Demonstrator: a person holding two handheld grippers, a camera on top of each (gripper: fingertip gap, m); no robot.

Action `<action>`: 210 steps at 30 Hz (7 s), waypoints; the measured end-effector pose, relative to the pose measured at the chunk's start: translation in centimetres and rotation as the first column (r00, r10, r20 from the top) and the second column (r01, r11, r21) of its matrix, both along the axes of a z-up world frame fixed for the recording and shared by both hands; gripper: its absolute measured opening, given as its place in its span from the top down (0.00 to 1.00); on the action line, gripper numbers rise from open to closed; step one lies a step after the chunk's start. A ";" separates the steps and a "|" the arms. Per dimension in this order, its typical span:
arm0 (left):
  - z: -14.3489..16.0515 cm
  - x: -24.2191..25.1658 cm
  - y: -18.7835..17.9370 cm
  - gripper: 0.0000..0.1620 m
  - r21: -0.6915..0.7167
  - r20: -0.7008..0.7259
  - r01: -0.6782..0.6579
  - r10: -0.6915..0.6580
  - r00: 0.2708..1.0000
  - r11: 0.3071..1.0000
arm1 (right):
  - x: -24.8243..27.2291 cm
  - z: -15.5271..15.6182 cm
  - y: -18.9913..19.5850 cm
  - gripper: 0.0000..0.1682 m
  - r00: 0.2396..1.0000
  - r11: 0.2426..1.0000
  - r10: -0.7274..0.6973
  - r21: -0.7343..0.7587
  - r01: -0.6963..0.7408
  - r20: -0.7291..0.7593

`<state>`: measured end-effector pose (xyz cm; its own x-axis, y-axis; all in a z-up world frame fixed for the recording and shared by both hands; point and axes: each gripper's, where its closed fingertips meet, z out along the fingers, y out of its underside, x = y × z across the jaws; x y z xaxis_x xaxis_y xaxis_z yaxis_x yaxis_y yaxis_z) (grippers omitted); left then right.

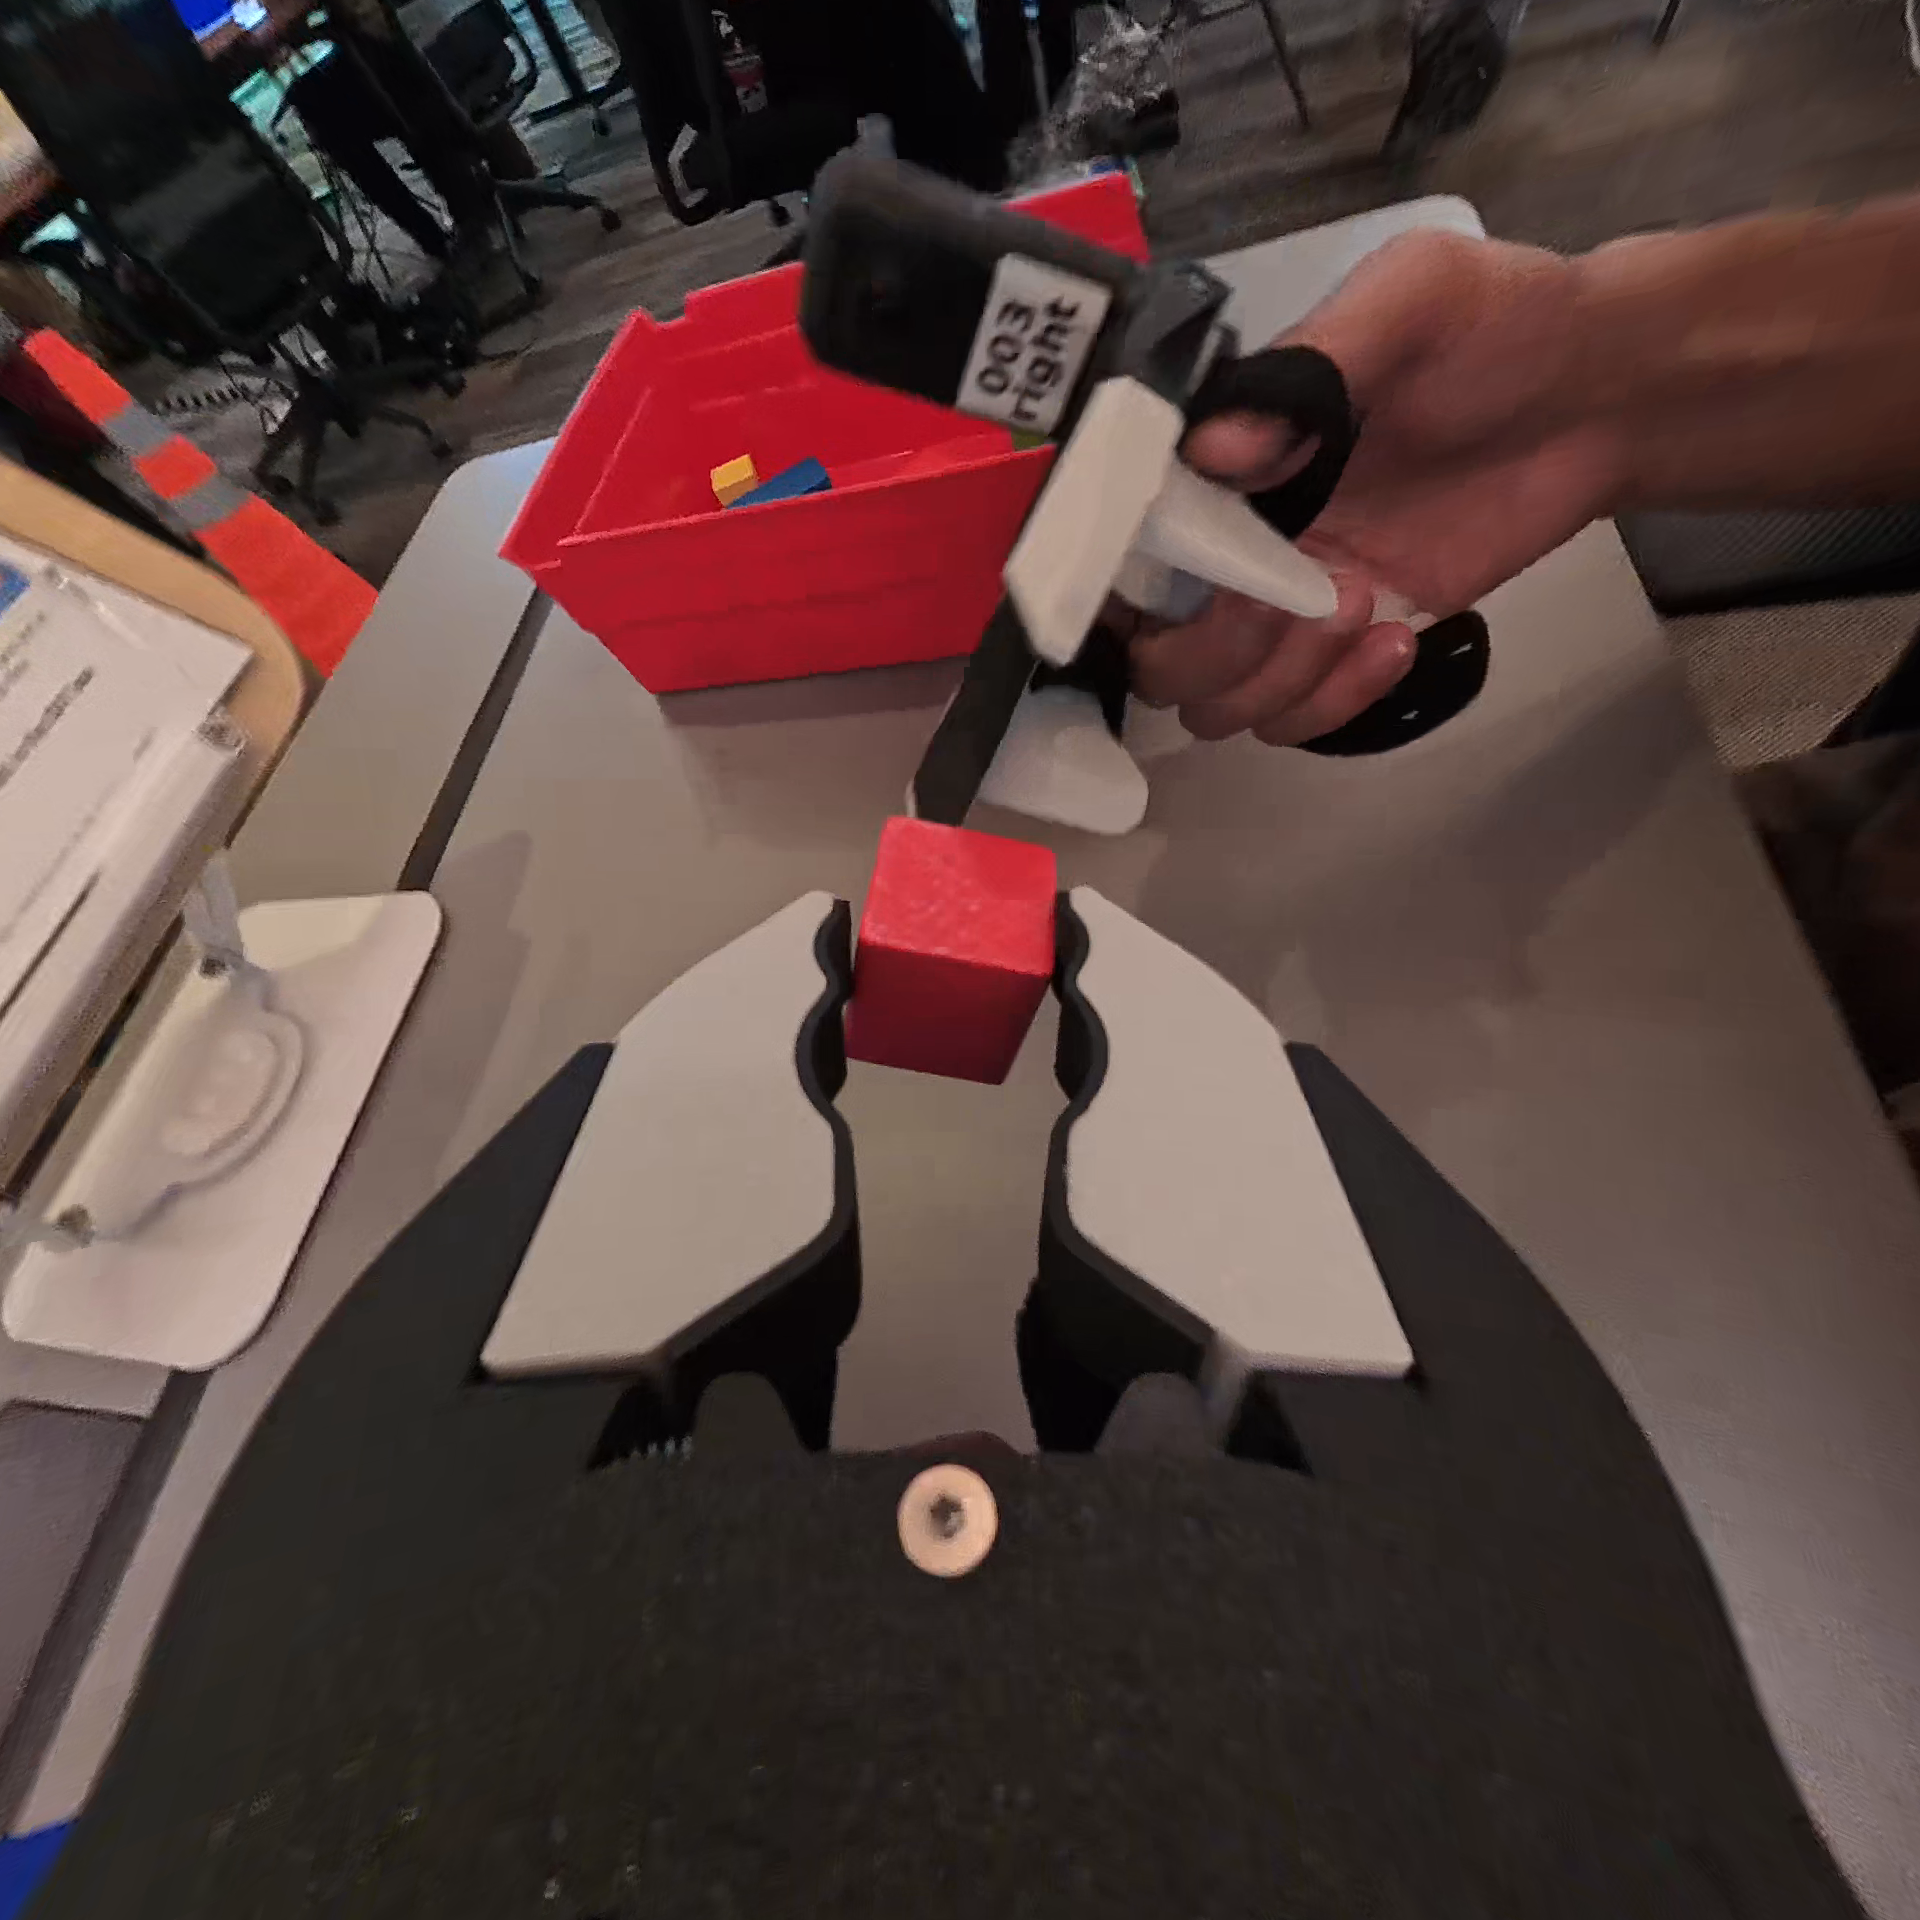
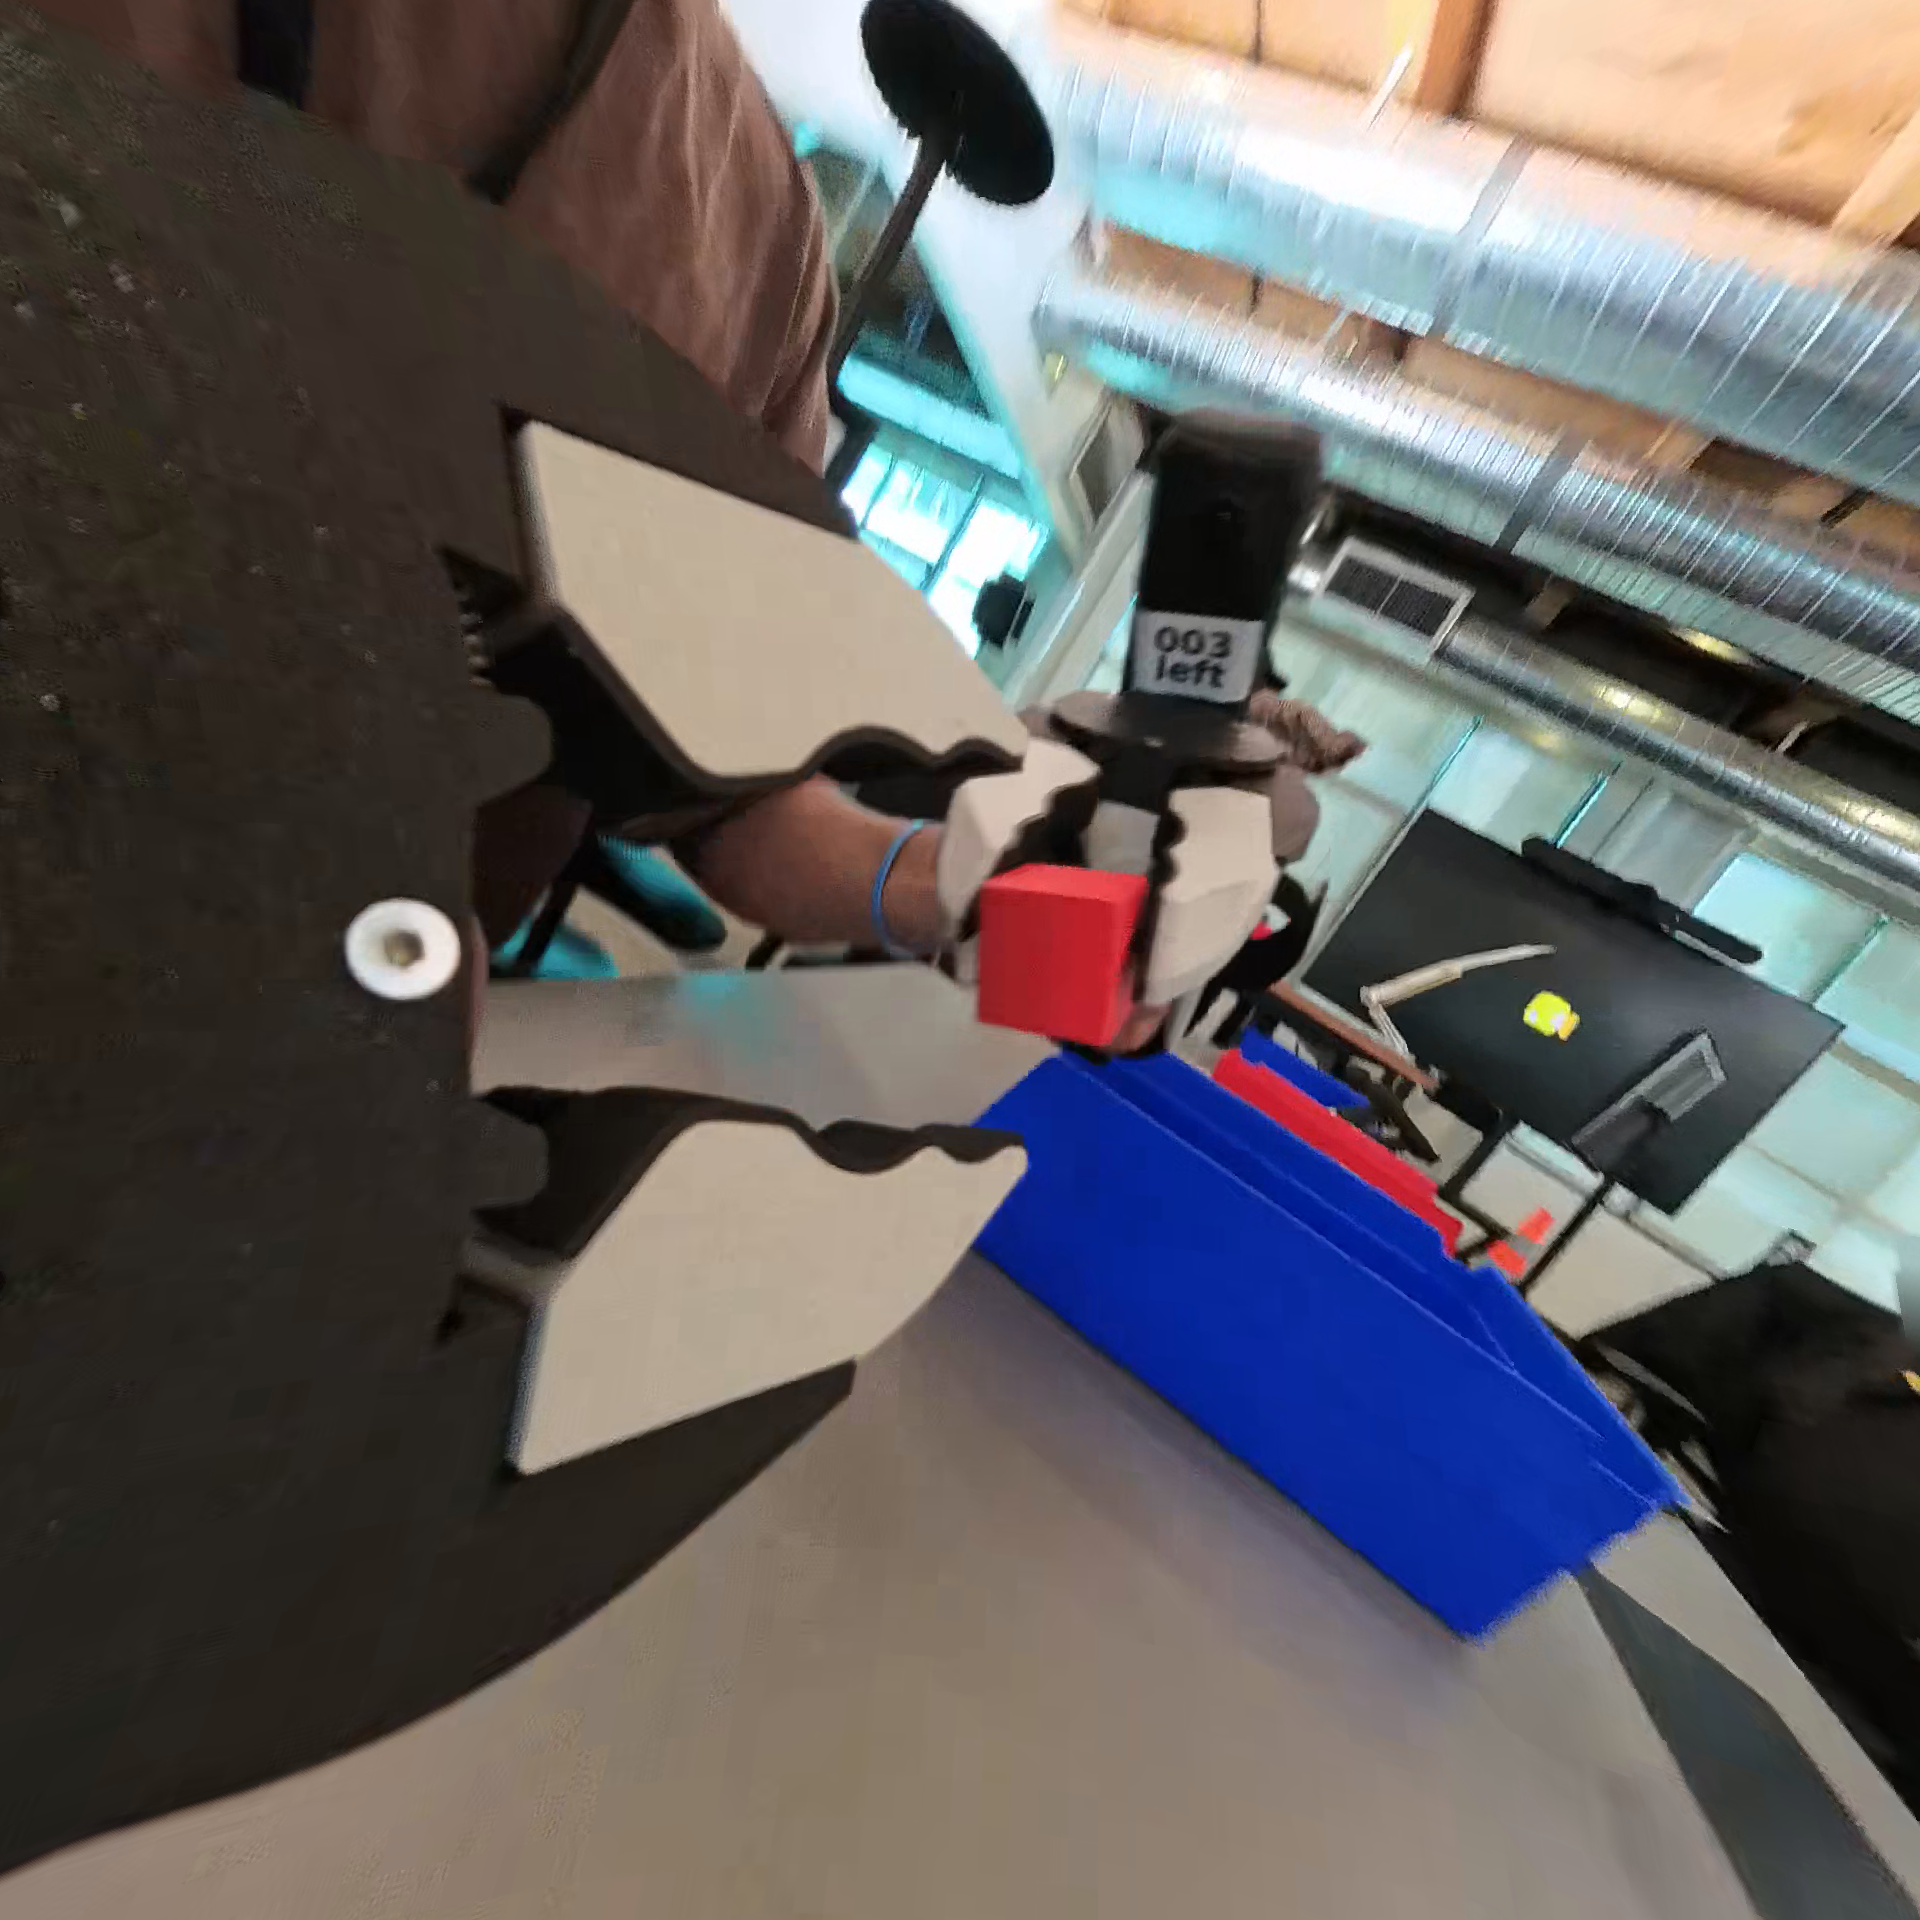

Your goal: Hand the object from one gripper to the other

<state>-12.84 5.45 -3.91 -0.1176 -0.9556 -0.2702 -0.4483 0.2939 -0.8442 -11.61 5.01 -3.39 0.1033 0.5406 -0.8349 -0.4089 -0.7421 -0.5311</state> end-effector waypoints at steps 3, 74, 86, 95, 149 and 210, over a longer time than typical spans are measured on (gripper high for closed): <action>-1.0 1.2 -0.8 0.77 0.073 -0.015 0.030 -0.029 0.999 0.997 | -0.8 -0.3 -0.2 0.64 0.994 0.998 0.038 -0.048 -0.043 -0.100; -5.2 -5.0 -7.6 0.63 -0.626 0.039 -0.255 0.356 0.934 0.737 | 24.0 -2.4 -10.1 0.72 0.135 0.322 -0.940 0.687 0.652 0.313; -4.6 -19.1 15.4 0.55 -0.442 -0.435 -0.847 0.755 0.491 0.296 | 22.0 -3.3 -8.2 0.70 0.221 0.425 -0.902 0.683 0.594 0.370; -12.5 -21.6 26.2 0.50 -0.323 -0.680 -0.946 0.686 0.259 0.038 | 22.6 -4.1 -8.3 0.71 0.264 0.457 -0.887 0.632 0.626 0.380; 6.1 -9.2 10.2 0.79 -0.988 0.154 0.137 0.430 0.890 0.071 | -10.8 4.6 11.6 0.73 0.486 0.545 -0.656 0.808 -0.224 0.577; -3.7 -6.5 -5.9 0.69 -0.901 0.219 0.049 0.354 0.909 0.431 | 39.1 -15.1 5.9 0.79 -0.070 0.760 0.081 -0.016 0.650 0.994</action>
